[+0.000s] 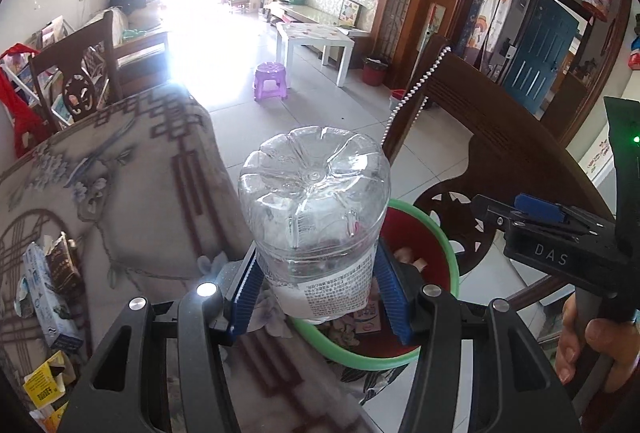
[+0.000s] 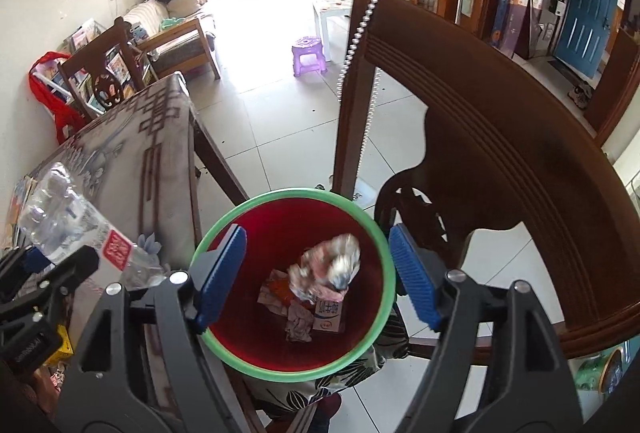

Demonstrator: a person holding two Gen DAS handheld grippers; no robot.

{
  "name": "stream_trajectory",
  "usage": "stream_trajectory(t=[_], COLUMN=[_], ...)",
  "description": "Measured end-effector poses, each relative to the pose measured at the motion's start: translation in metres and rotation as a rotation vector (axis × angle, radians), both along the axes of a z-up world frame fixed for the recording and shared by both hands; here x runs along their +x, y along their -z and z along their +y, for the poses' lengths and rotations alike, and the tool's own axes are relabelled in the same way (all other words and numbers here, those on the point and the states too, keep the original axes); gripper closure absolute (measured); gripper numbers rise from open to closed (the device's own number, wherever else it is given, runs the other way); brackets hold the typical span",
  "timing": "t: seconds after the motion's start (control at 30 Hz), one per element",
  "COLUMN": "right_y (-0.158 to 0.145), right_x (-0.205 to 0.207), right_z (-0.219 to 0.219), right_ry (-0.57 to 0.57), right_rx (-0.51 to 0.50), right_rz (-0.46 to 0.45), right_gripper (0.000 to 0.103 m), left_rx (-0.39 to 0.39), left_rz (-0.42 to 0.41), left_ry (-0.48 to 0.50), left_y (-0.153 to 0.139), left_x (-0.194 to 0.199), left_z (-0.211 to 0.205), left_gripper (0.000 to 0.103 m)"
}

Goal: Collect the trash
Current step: 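Open the left tool to drop the bottle while the right tool drops the wrapper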

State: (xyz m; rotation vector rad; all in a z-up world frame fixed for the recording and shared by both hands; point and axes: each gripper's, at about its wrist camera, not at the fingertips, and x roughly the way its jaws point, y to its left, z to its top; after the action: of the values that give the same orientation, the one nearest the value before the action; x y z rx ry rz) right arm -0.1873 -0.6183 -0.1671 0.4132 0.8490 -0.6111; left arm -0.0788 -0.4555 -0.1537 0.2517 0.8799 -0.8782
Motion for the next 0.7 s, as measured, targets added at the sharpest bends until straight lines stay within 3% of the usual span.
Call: stream_trajectory(t=[0.23,0.37,0.7], right_y=[0.001,-0.002,-0.020], right_x=[-0.030,-0.047,-0.063], right_z=[-0.014,-0.019,0.010], right_ry=[0.078,0.125,0.135], right_rx=[0.018,0.016,-0.022], right_rz=[0.002,0.005,-0.009], right_gripper=[0.031,0.031,0.031], left_rx=[0.020,0.039,-0.037], left_rz=[-0.008,-0.024,-0.073], left_ry=[0.073,0.098,0.058], left_y=[0.011,0.012,-0.023], left_x=[-0.007,-0.011,-0.023], left_z=[-0.041,-0.053,-0.001], left_gripper=[0.051,0.040,0.036])
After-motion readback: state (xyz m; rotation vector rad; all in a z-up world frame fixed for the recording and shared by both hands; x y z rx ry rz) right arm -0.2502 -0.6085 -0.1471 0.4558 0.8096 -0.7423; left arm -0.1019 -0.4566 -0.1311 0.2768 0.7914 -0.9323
